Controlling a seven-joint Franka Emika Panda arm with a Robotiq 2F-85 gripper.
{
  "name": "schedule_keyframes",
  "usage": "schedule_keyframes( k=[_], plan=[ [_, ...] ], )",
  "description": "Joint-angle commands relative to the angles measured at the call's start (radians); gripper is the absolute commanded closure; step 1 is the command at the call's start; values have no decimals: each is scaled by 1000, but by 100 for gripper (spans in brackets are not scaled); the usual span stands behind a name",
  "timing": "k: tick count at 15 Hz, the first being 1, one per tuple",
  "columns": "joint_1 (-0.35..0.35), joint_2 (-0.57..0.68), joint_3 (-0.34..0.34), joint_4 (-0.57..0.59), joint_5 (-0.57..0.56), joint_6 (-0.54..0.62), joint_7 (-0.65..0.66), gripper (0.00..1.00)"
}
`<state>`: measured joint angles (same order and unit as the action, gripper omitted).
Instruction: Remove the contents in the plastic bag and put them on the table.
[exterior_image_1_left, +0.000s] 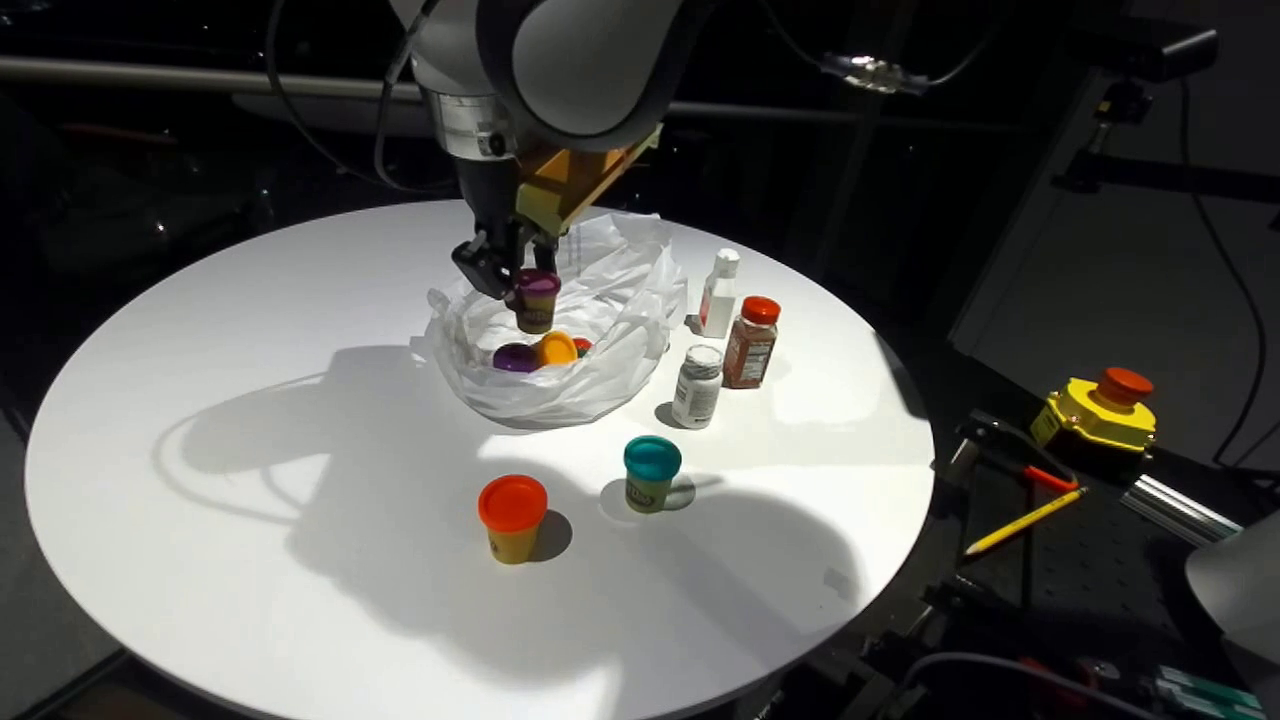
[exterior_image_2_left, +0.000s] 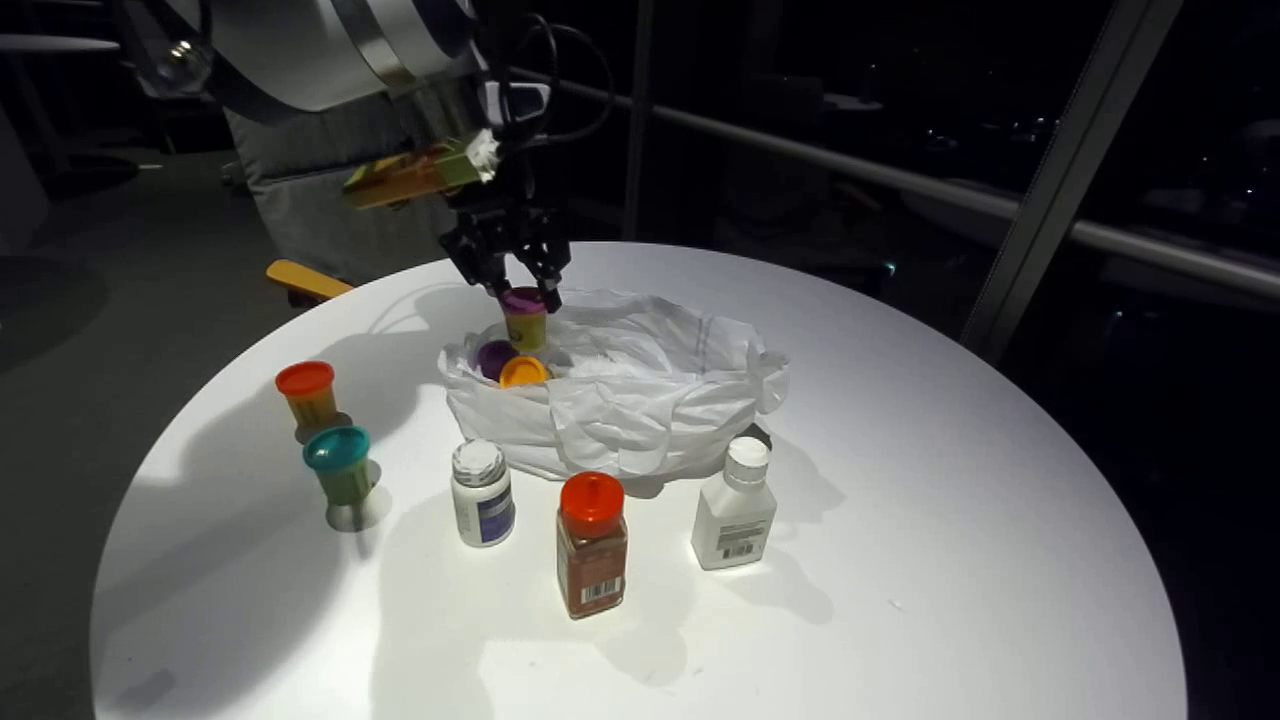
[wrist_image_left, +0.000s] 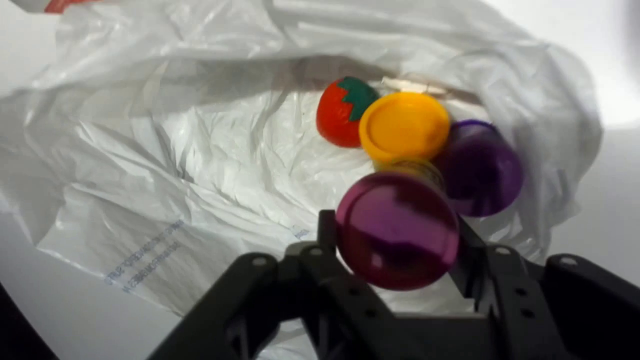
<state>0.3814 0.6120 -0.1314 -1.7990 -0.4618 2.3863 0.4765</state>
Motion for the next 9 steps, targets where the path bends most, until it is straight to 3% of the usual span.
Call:
schedule_keyframes(
  k=[1,5,9],
  plan=[
    [81,-178,-11,-246,-82,96,197,72],
    [155,-280,25,-447,-248,158,448,72],
    [150,-280,97,-511,-404,180,637,72]
  ],
)
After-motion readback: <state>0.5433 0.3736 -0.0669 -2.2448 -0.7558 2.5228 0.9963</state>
